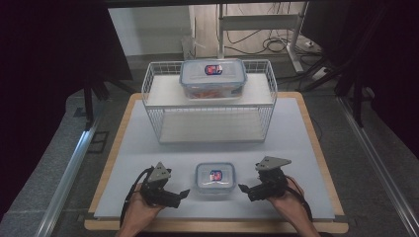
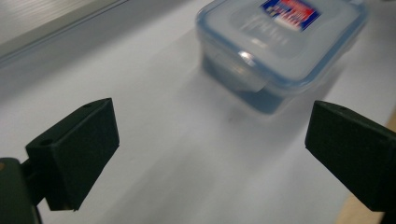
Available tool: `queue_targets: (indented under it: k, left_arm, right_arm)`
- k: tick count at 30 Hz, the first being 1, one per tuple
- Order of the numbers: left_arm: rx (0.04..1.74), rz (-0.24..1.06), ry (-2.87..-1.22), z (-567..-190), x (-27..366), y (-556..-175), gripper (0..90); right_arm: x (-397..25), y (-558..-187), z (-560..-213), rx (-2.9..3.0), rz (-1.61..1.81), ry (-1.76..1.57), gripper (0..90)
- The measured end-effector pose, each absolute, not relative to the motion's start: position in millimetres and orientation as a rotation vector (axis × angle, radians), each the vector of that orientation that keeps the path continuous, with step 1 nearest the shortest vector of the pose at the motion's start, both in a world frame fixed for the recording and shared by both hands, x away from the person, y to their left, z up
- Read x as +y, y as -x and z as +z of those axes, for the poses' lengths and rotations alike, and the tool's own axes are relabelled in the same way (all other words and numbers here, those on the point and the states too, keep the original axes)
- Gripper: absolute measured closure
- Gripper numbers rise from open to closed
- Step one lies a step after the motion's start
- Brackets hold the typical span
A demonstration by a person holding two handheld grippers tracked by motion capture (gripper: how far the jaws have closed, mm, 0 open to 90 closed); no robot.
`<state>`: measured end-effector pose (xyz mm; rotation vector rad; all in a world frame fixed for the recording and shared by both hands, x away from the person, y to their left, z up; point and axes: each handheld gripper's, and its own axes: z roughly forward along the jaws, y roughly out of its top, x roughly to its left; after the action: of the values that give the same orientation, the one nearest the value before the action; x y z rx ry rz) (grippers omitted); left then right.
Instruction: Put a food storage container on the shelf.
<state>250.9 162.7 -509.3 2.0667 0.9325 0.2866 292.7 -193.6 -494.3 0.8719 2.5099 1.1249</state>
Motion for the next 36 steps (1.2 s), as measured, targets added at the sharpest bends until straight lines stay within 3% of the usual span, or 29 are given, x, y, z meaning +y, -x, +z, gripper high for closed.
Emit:
queue_targets:
  k: [9, 15, 22, 26, 32, 36]
  left_arm:
    - [0.924, 0.052, -2.014, -515.1, 151.4, -277.3, 5.3]
    - [0.906, -0.029, -2.077, -524.0, 133.2, -285.8, 4.8]
    - [0.892, -0.198, -2.020, -528.7, 123.0, -297.2, 6.4]
    - [0.892, -0.201, -2.051, -527.5, 121.8, -294.6, 6.5]
    - [0.920, -0.174, -2.037, -522.1, 125.0, -288.9, 15.7]
    - [0.953, -0.187, -1.981, -521.0, 131.5, -285.6, 25.7]
  right_arm:
    - [-177.1, -300.7, -495.0, 2.593, 1.162, -0.917, 0.0]
    - [-167.1, -309.3, -496.5, 2.660, 1.184, -0.947, 6.0]
    - [-155.4, -321.7, -508.1, 2.799, 1.243, -1.064, 7.5]
    - [-150.7, -325.0, -513.5, 2.860, 1.246, -1.124, 9.2]
    - [-157.5, -320.2, -506.7, 2.846, 1.271, -1.158, 21.8]
    - [-165.8, -318.0, -504.5, 2.808, 1.315, -1.191, 35.8]
